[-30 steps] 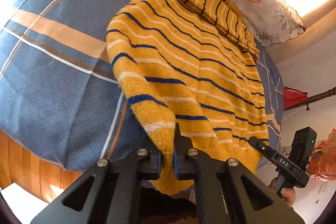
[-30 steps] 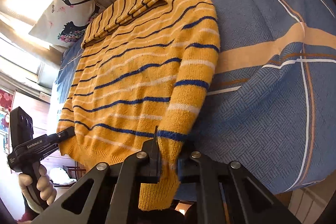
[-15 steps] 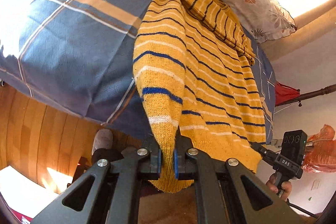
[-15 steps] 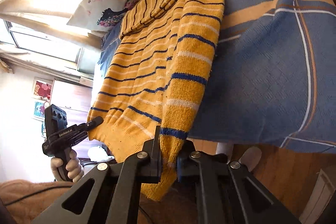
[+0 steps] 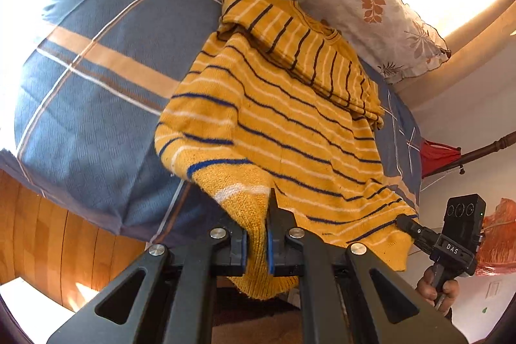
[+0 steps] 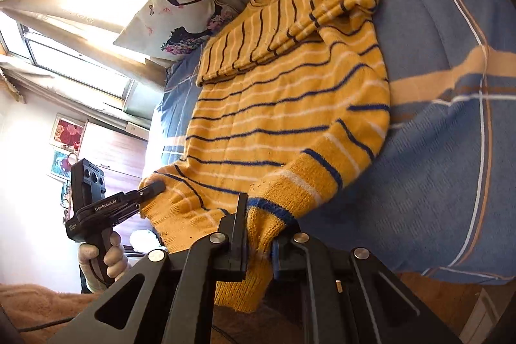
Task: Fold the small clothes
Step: 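Grasp the hem with both grippers and fold it up toward the collar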
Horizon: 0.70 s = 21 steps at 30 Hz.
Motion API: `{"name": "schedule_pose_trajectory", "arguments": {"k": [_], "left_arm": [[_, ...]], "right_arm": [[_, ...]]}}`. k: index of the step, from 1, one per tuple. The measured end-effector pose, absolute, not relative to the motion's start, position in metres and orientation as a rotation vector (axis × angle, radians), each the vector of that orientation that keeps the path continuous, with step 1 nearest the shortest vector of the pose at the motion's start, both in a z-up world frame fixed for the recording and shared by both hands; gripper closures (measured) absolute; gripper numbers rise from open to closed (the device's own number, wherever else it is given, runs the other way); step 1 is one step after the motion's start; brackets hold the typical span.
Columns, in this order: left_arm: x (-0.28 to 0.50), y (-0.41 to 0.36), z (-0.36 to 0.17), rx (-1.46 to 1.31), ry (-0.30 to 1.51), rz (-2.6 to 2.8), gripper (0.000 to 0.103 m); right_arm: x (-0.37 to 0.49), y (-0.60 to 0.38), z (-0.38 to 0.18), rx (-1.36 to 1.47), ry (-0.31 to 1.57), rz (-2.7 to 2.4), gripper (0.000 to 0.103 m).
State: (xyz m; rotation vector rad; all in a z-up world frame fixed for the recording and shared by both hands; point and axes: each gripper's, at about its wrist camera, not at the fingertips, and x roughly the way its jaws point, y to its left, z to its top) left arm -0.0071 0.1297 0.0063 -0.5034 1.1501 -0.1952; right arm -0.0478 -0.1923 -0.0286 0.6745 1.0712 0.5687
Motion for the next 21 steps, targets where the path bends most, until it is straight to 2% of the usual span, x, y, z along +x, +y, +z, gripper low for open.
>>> {"name": "schedule_pose_trajectory", "arguments": {"k": [8, 18, 19, 21], "left_arm": [[0.087, 0.133, 0.032, -0.452, 1.07, -0.237, 0.095], [0.249, 0.128, -0.008, -0.498, 1.143, -0.288, 0.095], [0.26, 0.129, -0.011, -0.515, 1.155, -0.3, 0.093], [0.277, 0.134, -0.014, -0.599, 1.163, -0.355, 0.087]], "right_arm": [[0.042, -0.198, -0.002, 0.723, 0.999, 0.546, 0.091], [0.185, -0.206, -0.024, 0.734, 1.028, 0.277, 0.088], [0.194, -0.208, -0.028, 0.731, 1.032, 0.254, 0.087], [0.212, -0.216, -0.039, 0.777, 1.046, 0.217, 0.07]]}}
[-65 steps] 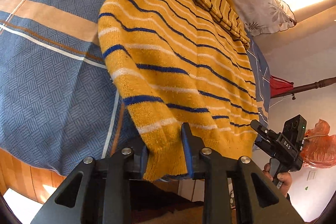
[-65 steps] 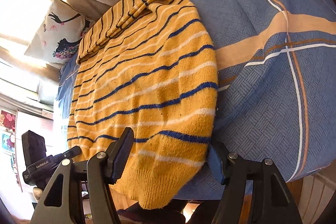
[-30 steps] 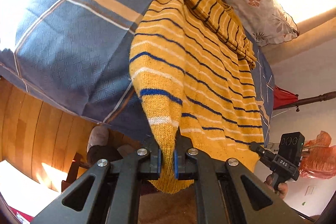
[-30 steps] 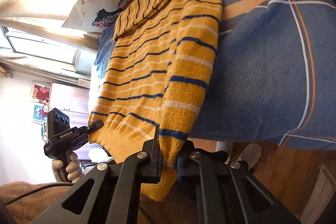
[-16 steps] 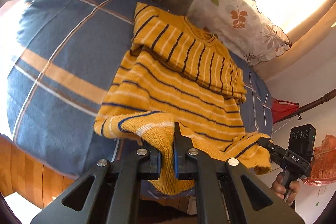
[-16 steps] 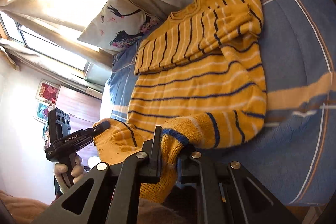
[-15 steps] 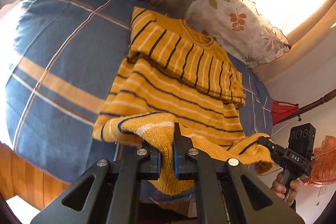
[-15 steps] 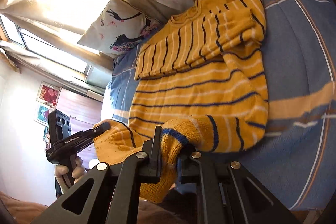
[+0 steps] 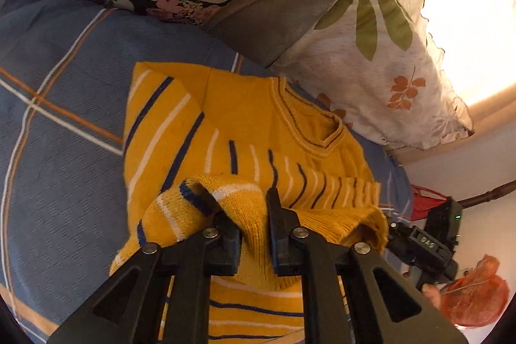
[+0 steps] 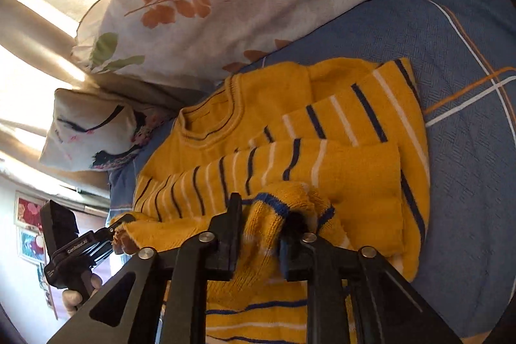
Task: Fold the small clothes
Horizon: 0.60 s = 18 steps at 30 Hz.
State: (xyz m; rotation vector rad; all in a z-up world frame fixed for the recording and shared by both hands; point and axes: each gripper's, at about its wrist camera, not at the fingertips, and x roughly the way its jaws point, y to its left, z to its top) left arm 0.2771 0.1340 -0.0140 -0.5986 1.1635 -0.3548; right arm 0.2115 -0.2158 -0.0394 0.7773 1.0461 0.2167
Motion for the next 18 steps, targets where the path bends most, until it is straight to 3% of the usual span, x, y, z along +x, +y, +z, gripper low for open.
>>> {"name": "schedule_pose_trajectory", "arguments": {"k": [3, 5, 8, 11, 14, 18], "left_arm": [[0.287, 0.147, -0.011, -0.709, 1.15, -0.414, 0.074], [0.288, 0.154, -0.006, -0.737, 1.131, -0.431, 0.071], [0.282, 0.162, 0.004, -0.703, 1.093, -0.402, 0.053], [0.28, 0.169, 0.008, -0.701, 1.088, -0.397, 0.052], [0.273, 0.169, 0.012, -0.642, 1.098, -0.368, 0.051], [0.256, 0.143, 0.021, -0.406, 1.085, -0.343, 0.051]], "right_arm": [[0.223, -0.228, -0.051, 0.959, 1.017, 0.242, 0.052], [0.225, -0.231, -0.051, 1.026, 0.99, 0.26, 0.048], [0.224, -0.234, -0.046, 1.039, 0.965, 0.291, 0.042], [0.219, -0.242, -0.04, 1.078, 0.921, 0.327, 0.035], [0.212, -0.253, -0.03, 1.077, 0.894, 0.306, 0.035], [0.197, -0.238, -0.003, 0.768, 0.929, 0.253, 0.031]]}}
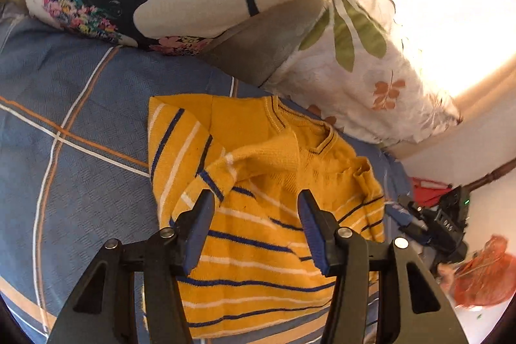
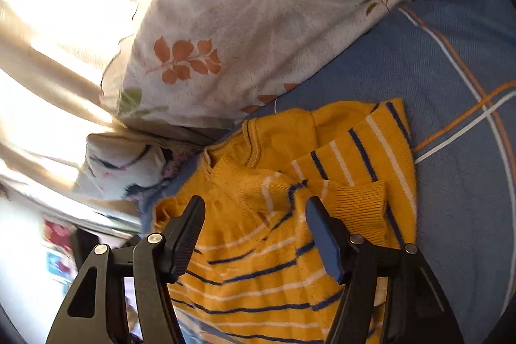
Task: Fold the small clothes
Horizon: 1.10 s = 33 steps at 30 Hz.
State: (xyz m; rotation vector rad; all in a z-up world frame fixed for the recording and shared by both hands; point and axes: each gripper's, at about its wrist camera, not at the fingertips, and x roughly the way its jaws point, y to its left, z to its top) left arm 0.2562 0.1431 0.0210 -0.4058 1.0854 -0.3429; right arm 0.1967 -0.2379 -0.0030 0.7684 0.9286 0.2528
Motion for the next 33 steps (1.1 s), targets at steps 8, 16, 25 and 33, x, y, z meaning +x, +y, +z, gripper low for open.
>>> {"name": "schedule_pose_trajectory", "arguments": {"k": [8, 16, 25, 33], "left_arm": [[0.288, 0.12, -0.016, -0.05, 1.074, -0.083, 0.05], [0.33, 0.158, -0.043, -0.323, 1.205, -0.078, 0.05], [0.306, 0.208, -0.014, -0.561, 1.156, -0.108, 0.05], [0.223, 0.178, 0.019, -0.363, 1.085, -0.171, 0.05]], "right_arm": [[0.216, -0.151, -0.017, -0.104, 0.992, 0.057, 0.032], [0.267, -0.242, -0.036, 0.307, 1.033, -0.092, 0.032], [0.216, -0.273, -0.006, 0.3, 0.984, -0.083, 0.03], [0.11, -0.243, -0.015, 0.294, 0.989, 0.035, 0.03]]}}
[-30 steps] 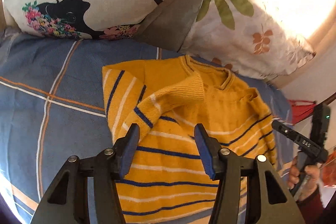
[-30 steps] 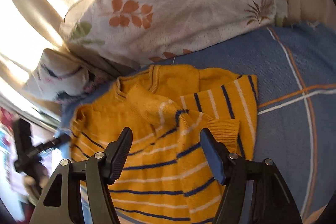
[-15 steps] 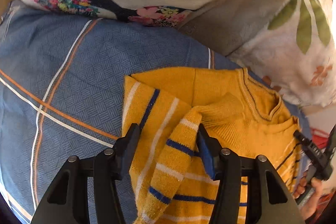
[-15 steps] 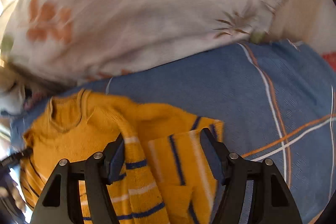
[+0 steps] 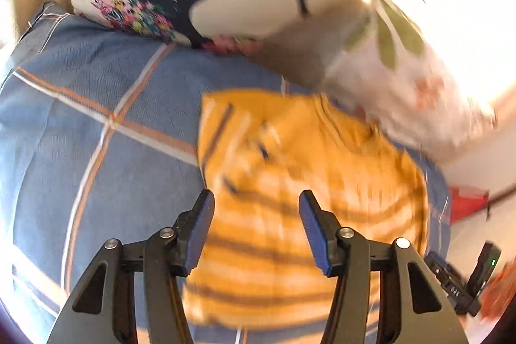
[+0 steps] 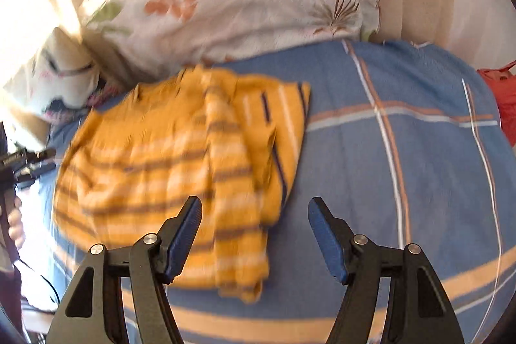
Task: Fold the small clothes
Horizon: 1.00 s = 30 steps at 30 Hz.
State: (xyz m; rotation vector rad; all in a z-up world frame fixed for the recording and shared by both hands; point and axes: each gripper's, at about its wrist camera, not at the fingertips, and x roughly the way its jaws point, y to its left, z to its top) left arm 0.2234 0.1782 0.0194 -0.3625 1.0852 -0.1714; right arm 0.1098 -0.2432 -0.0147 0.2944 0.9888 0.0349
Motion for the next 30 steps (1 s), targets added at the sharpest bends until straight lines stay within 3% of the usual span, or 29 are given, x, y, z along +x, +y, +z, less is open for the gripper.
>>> {"name": "schedule_pose_trajectory", "arguments": {"k": [1, 2, 3, 4, 7, 17, 20, 23, 26, 30], "left_arm": [[0.214, 0.172, 0.012, -0.354, 1.108, -0.179, 0.05], [0.21, 0.169, 0.004, -0.354, 1.137, -0.179, 0.05], [0.206, 0.166, -0.007, -0.351, 1.167, -0.163, 0.05], [0.204, 0.163, -0.018, -0.342, 1.195, -0.132, 0.05], [0.201, 0.165, -0.026, -0.322, 1.187, -0.091, 0.05], [0.207, 0.168, -0.031, -0.326, 1.17, -0.063, 0.05], [0.209, 0.165, -0.035, -0.326, 1.165, -0.07, 0.05], [0.21, 0.169, -0.035, -0.339, 1.166, -0.069, 0.05], [0.212, 0.183, -0.031, -0.391, 1.157, -0.076, 0.05], [0.206, 0.206, -0.024, -0.433, 1.136, -0.072, 0.05]], "right_arm": [[0.101, -0.236, -0.02, 0.276, 1.0, 0.04, 0.03], [0.096, -0.23, -0.028, 0.259, 1.018, 0.048, 0.038], [0.095, -0.226, -0.036, 0.253, 1.043, 0.059, 0.075], [0.095, -0.225, -0.045, 0.264, 1.075, 0.083, 0.089], [0.094, -0.246, -0.044, 0.326, 1.048, 0.056, 0.093], [0.098, -0.301, 0.009, 0.31, 0.912, -0.167, 0.091], [0.12, -0.258, 0.02, 0.287, 0.914, 0.059, 0.078], [0.159, -0.213, 0.012, 0.244, 0.954, 0.19, 0.074], [0.207, -0.185, -0.005, 0.176, 1.018, 0.214, 0.063], [0.268, -0.182, -0.029, 0.09, 1.095, 0.078, 0.062]]}}
